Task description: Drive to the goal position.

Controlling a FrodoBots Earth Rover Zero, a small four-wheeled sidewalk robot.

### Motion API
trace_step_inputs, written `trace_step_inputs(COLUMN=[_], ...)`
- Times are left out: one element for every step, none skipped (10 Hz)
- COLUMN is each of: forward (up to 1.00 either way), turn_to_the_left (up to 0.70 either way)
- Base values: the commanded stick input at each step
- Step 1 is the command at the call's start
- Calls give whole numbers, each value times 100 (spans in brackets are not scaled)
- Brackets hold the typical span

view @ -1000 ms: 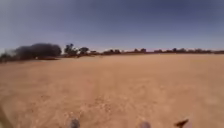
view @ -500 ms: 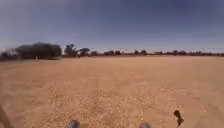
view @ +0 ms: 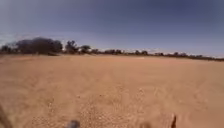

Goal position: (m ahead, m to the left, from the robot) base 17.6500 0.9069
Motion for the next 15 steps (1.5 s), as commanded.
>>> trace_step_inputs(forward=[50, 50, 50, 50, 50, 50, 50, 50, 50, 50, 50, 50, 50, 50, 50], turn_to_the_left=[-1, -1, -1, -1, -1, -1, -1, -1, -1, -1, -1, -1, -1, -1, -1])
